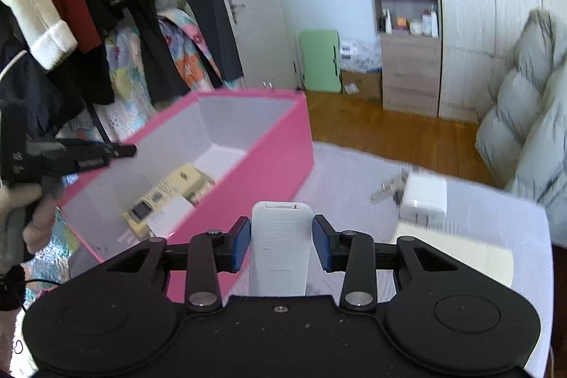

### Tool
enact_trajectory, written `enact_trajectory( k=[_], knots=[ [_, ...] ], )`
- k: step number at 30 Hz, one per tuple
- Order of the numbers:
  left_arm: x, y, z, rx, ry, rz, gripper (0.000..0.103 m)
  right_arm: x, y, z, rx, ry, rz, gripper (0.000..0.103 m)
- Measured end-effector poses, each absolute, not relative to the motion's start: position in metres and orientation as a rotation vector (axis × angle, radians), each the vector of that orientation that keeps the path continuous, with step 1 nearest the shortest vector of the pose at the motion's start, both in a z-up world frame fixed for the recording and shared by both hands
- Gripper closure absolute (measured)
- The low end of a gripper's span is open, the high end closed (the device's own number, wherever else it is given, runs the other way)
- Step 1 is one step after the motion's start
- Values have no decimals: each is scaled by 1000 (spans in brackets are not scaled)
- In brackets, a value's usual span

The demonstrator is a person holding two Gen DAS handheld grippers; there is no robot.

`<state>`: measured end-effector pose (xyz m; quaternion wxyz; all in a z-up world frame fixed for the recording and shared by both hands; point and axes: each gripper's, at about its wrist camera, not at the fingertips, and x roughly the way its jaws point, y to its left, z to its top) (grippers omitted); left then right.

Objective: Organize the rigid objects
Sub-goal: 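Carry the slim white power bank into the pink box with the right tool and release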

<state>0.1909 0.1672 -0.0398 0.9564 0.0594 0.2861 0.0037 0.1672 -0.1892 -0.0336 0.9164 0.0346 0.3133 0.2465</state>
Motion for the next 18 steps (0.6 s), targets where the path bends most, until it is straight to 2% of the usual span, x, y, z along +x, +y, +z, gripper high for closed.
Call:
enact_trajectory(
  k=[9,18],
  knots=[
    [191,167,-40,120,580,7,92,181,-163,18,118,505,735,60],
    [191,168,-39,120,581,6,91,253,-90,-9,87,577,767,60]
  ],
)
